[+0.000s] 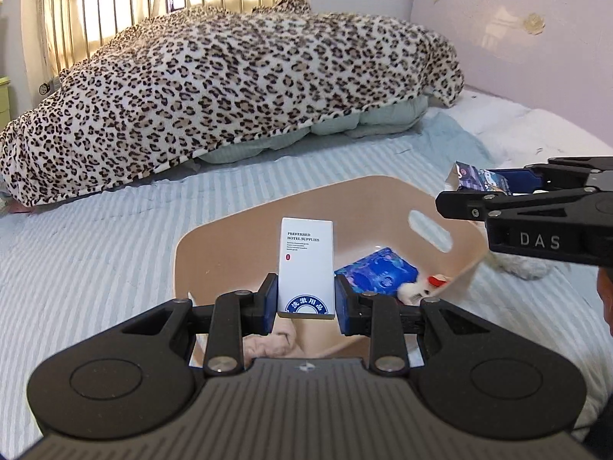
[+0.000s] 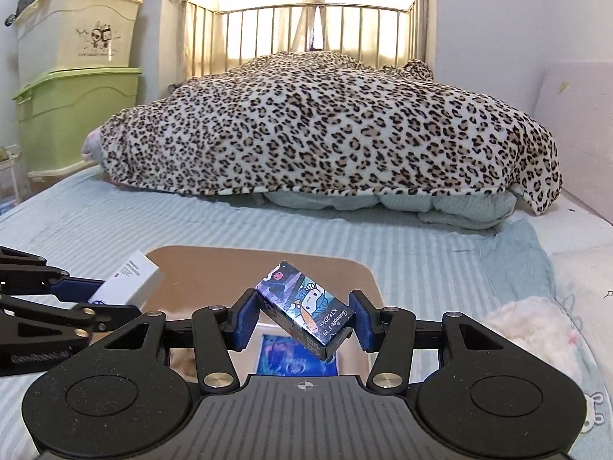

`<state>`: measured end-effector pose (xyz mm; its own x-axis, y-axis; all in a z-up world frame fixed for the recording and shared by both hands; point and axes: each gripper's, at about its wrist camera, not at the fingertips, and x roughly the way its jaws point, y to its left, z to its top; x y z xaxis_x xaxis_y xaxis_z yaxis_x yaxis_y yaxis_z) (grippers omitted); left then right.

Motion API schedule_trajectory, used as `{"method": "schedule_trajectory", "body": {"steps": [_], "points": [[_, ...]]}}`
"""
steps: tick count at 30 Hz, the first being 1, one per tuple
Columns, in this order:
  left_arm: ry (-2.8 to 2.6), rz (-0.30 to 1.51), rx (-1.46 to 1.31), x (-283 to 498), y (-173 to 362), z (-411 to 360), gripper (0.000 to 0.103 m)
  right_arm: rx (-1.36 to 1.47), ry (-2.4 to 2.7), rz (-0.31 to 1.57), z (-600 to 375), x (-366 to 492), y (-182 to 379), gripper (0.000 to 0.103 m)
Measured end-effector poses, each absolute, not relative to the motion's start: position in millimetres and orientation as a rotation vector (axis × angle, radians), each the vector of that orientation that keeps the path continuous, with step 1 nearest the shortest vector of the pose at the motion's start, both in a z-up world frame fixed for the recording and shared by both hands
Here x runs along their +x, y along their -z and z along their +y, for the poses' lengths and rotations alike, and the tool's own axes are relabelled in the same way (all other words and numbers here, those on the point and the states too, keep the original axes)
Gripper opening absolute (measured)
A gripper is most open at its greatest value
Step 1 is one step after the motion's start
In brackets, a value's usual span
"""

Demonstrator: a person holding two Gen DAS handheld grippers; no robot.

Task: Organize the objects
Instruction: 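Carry both boxes over the basket and open both tools to drop them, then grasp the green candy wrapper with the left tool while the right tool grasps the black box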

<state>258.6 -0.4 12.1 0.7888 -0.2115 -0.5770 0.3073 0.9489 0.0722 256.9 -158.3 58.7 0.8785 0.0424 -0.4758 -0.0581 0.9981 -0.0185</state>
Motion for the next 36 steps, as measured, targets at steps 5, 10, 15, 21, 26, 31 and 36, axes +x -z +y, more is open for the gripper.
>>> {"method": "schedule_trajectory", "body": {"steps": [5, 10, 15, 21, 26, 31, 36], "points": [[0.199, 0.649, 0.135, 292.4, 3.6, -5.6, 0.032, -0.060, -0.016, 0.534, -155.1, 282.6, -42.7, 0.048], [0.175, 0.678, 0.174, 308.1, 18.3, -13.6, 0.032, -0.056, 0.026, 0.561, -155.5, 293.9, -28.0, 0.048], [0.157, 0.741, 0.226, 313.9, 37.5, -23.7, 0.032, -0.083, 0.049, 0.612, -153.2, 303.7, -8.7, 0.048], [0.145, 0.750, 0.169, 304.6, 36.6, -17.2, 0.063, -0.062, 0.045, 0.647, -154.4, 304.3, -0.9, 0.063], [0.153, 0.683, 0.179, 285.1, 22.5, -10.8, 0.075, -0.050, 0.028, 0.587, -155.3, 285.6, -15.6, 0.088], [0.169, 0.656, 0.203, 266.3, 11.3, 1.7, 0.080, -0.049, -0.013, 0.555, -155.6, 260.6, -32.3, 0.103], [0.156, 0.647, 0.215, 245.9, 9.6, 13.9, 0.086, -0.044, -0.058, 0.592, -153.4, 241.7, -35.6, 0.103]]}}
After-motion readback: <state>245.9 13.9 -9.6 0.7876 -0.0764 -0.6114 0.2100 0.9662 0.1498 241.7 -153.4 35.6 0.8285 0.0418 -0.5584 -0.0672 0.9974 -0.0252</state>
